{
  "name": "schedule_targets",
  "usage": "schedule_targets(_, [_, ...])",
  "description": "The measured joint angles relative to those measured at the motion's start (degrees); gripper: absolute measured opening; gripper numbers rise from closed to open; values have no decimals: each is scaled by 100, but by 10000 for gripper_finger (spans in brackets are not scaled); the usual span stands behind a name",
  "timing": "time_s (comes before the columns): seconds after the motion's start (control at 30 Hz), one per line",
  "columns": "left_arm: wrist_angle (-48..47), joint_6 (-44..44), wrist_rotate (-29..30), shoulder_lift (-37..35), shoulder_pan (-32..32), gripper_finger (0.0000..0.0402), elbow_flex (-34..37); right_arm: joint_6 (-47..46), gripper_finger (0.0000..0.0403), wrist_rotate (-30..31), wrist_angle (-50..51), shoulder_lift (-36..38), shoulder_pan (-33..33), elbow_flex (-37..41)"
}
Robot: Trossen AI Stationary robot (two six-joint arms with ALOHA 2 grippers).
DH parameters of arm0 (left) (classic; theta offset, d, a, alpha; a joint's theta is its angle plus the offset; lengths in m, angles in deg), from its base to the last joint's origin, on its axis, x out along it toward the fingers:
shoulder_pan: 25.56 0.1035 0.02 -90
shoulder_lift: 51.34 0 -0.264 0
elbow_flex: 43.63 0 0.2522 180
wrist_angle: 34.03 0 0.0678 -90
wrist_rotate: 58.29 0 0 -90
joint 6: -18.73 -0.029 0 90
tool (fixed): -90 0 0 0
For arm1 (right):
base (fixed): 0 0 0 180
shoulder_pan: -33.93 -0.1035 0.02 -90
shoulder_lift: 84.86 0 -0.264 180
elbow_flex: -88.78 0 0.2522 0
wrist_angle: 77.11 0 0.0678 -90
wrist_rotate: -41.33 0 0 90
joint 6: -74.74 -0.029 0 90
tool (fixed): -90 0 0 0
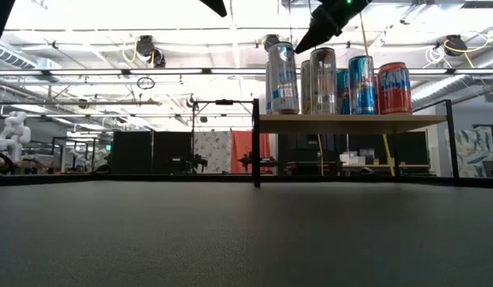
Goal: Place canned beverage on shelf
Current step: Put the white blue soda can on the shelf aligned with the white blue soda can
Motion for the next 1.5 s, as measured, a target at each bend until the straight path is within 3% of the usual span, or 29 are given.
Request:
schedule_targets(0.6, [0,0,0,0,0,333,0,-239,0,-44,745,183,-147,7])
schedule_targets(0.73, [0,0,1,0,0,333,0,-410,0,-462,976,218,-199,7])
schedule_targets(0.87, [3,1,0,0,0,333,0,-502,0,-750,906,161,-215,7])
schedule_targets(1.5, [2,-7,0,0,-1,333,0,-450,0,-782,300,-236,-221,2])
